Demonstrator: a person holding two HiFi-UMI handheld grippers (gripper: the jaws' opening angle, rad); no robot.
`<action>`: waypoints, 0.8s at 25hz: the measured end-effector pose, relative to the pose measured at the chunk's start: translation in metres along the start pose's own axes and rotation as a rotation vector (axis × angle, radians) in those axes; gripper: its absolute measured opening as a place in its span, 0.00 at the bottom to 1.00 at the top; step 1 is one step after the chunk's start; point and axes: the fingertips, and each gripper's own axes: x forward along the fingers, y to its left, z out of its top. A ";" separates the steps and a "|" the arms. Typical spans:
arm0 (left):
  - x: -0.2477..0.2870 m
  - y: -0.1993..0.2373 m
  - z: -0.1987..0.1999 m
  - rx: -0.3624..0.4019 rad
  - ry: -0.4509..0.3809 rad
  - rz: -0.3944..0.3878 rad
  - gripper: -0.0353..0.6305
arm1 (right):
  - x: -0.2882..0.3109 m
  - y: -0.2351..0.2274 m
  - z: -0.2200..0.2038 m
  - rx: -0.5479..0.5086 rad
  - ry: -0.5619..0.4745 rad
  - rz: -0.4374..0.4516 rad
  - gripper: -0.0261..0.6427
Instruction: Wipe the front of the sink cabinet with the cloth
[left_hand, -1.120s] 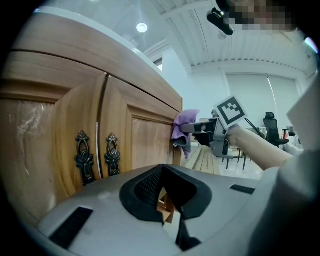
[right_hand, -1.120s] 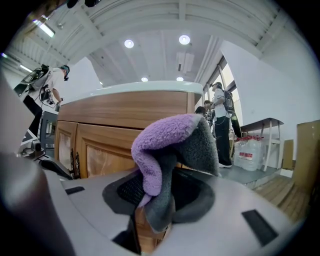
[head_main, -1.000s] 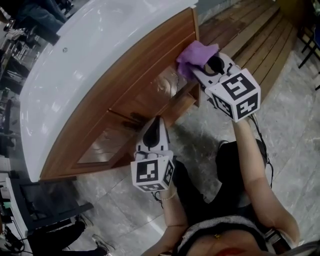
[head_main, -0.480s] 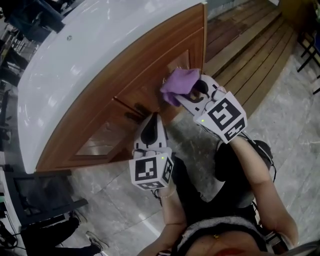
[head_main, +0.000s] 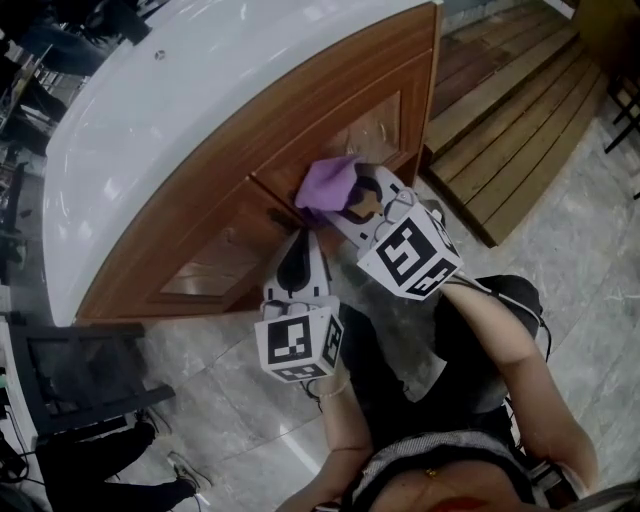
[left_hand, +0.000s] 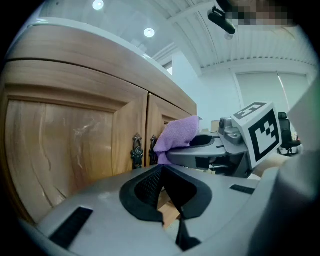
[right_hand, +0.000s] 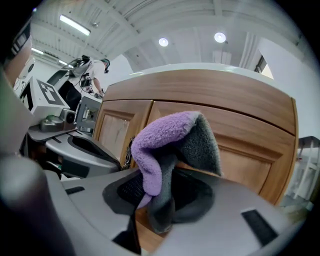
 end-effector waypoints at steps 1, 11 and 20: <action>-0.001 0.001 -0.001 -0.001 0.002 0.001 0.05 | 0.002 0.000 0.000 -0.005 0.004 0.000 0.31; 0.004 -0.008 -0.006 -0.012 0.000 -0.022 0.05 | 0.005 0.001 -0.005 -0.040 -0.006 -0.032 0.31; 0.009 -0.016 -0.008 -0.015 0.011 -0.039 0.05 | 0.004 -0.003 -0.007 -0.029 -0.005 -0.019 0.31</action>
